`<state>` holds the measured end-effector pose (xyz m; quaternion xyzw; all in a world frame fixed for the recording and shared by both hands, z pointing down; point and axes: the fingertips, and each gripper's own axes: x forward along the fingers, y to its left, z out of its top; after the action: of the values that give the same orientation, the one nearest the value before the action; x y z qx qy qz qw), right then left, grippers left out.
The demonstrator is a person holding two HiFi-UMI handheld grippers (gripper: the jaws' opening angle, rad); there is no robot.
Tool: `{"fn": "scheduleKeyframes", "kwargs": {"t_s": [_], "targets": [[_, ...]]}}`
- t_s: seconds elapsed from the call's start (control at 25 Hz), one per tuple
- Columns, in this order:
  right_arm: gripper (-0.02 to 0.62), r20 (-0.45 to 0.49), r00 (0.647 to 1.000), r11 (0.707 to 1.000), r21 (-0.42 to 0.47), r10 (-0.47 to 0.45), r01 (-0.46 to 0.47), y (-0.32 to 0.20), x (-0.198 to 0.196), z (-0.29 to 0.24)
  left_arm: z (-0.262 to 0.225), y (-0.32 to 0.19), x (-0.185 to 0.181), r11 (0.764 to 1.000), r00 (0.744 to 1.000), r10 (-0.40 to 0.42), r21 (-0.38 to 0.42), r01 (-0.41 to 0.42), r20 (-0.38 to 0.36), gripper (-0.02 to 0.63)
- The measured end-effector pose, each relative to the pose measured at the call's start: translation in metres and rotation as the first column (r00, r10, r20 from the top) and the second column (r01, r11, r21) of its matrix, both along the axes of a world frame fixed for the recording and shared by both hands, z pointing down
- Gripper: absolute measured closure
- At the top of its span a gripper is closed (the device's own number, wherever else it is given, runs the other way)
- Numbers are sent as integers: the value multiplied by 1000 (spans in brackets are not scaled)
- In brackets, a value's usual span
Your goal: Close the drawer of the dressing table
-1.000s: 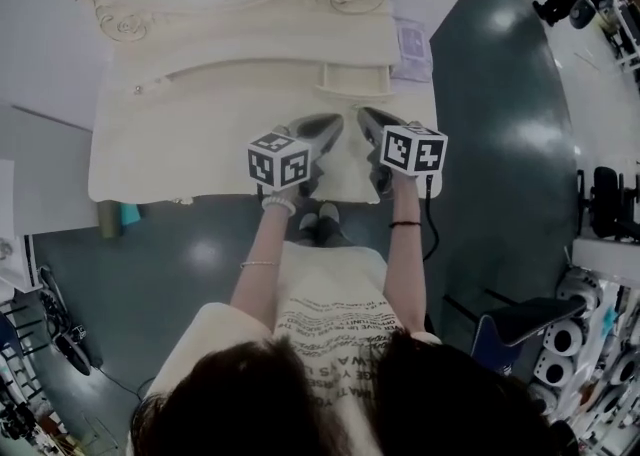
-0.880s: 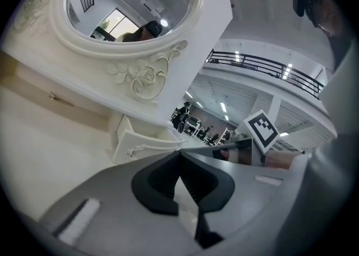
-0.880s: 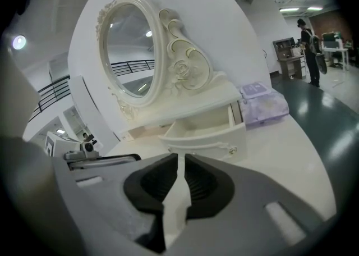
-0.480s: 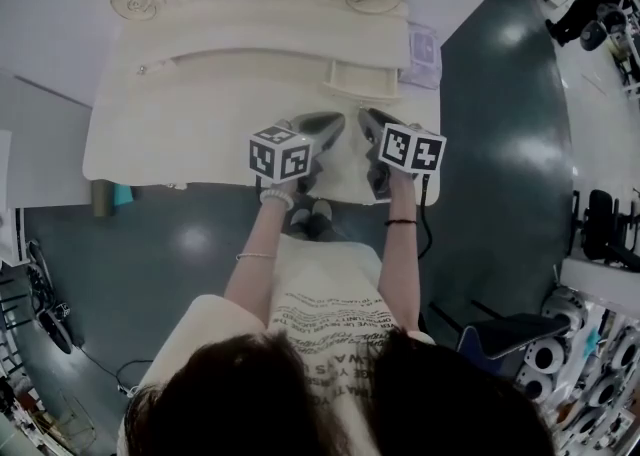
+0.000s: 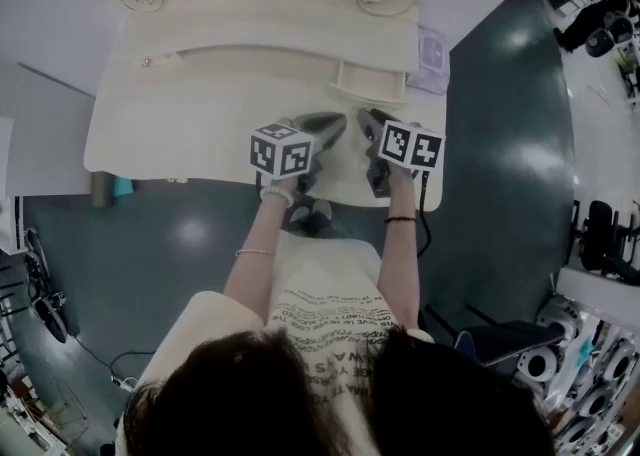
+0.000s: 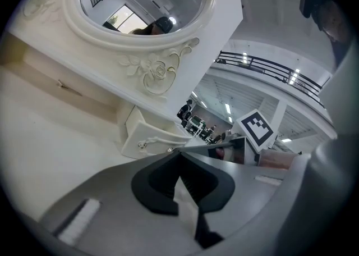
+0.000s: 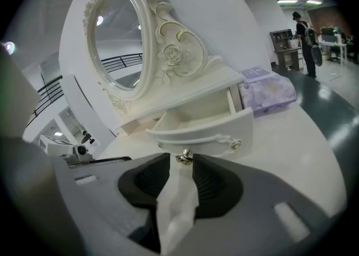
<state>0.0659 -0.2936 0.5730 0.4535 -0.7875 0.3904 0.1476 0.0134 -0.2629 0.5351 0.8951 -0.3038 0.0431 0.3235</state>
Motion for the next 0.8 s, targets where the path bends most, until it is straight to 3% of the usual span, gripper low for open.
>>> {"fn": "scheduleKeyframes", "kwargs": {"t_s": [0.32, 0.8], "targets": [[482, 25, 1000, 999, -47, 7, -6, -3, -3, 6, 3, -3, -2, 1000, 1000, 1, -11, -1, -1, 607], [495, -8, 1000, 997, -72, 18, -19, -9, -2, 10, 5, -9, -9, 1000, 1000, -9, -12, 9, 0, 607]]}}
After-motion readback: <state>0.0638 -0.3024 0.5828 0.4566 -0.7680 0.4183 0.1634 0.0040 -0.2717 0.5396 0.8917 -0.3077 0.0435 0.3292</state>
